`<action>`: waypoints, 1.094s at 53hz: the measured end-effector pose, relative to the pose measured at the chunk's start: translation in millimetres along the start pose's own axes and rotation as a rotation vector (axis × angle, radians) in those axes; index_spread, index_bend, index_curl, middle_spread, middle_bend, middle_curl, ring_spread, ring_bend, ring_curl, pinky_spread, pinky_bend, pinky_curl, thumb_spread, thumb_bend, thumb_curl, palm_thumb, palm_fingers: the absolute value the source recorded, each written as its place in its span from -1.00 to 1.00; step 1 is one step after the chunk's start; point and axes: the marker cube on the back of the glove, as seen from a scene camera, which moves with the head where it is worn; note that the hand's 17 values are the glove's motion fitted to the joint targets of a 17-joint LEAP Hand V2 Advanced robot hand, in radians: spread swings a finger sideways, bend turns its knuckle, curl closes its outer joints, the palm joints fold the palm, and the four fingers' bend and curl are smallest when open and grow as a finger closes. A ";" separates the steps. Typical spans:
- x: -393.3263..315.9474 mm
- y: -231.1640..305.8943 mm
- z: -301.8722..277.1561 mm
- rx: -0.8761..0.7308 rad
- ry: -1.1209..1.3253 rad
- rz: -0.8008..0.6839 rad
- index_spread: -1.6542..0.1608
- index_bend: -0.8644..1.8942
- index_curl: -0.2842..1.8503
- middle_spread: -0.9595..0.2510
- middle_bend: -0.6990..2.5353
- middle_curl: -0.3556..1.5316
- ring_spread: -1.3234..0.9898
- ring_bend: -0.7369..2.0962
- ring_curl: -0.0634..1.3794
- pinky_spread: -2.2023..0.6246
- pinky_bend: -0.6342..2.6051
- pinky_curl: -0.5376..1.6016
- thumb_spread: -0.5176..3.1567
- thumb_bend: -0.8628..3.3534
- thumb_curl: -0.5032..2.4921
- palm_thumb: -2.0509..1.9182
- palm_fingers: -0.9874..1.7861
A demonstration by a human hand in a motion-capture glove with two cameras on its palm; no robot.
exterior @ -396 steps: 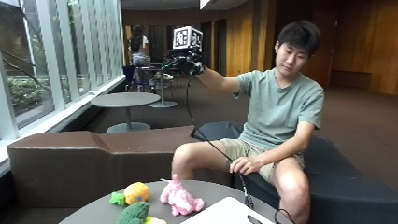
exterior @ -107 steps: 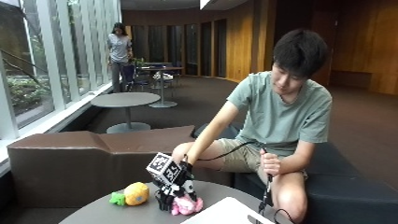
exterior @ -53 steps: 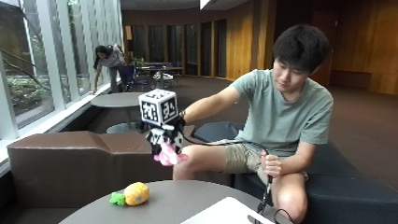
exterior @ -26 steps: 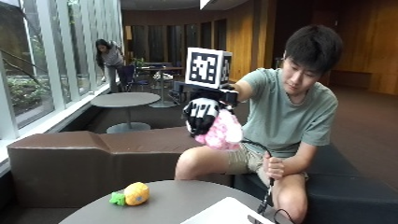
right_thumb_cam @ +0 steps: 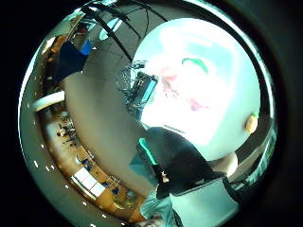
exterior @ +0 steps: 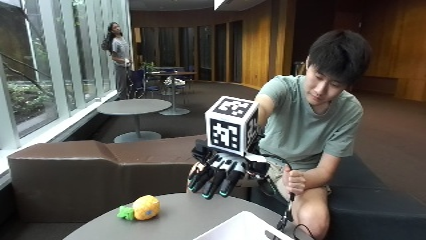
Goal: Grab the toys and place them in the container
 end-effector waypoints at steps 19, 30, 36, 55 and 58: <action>105.1 55.2 -67.5 0.105 0.012 0.136 0.59 -0.31 -0.57 0.57 -0.49 -0.17 0.15 -0.09 -0.45 0.59 0.07 -0.13 -0.10 -0.62 -0.36 -0.01 -0.48; 209.1 96.5 -66.3 0.133 -0.008 0.276 0.58 -0.31 -0.57 0.59 -0.48 -0.23 0.18 -0.12 -0.48 0.60 0.04 -0.15 -0.08 -0.62 -0.42 0.00 -0.45; 267.2 105.8 -17.0 0.093 -0.037 0.320 0.57 -0.31 -0.57 0.59 -0.47 -0.25 0.18 -0.13 -0.48 0.60 0.02 -0.16 -0.07 -0.61 -0.44 0.01 -0.42; 372.7 82.9 234.4 -0.159 -0.181 0.451 0.54 -0.31 -0.58 0.63 -0.51 -0.33 0.20 -0.14 -0.49 0.60 0.10 -0.14 -0.05 -0.61 -0.47 0.01 -0.44; 382.5 80.1 273.1 -0.187 -0.217 0.476 0.54 -0.30 -0.58 0.63 -0.51 -0.34 0.20 -0.14 -0.49 0.60 0.12 -0.14 -0.05 -0.61 -0.47 0.02 -0.44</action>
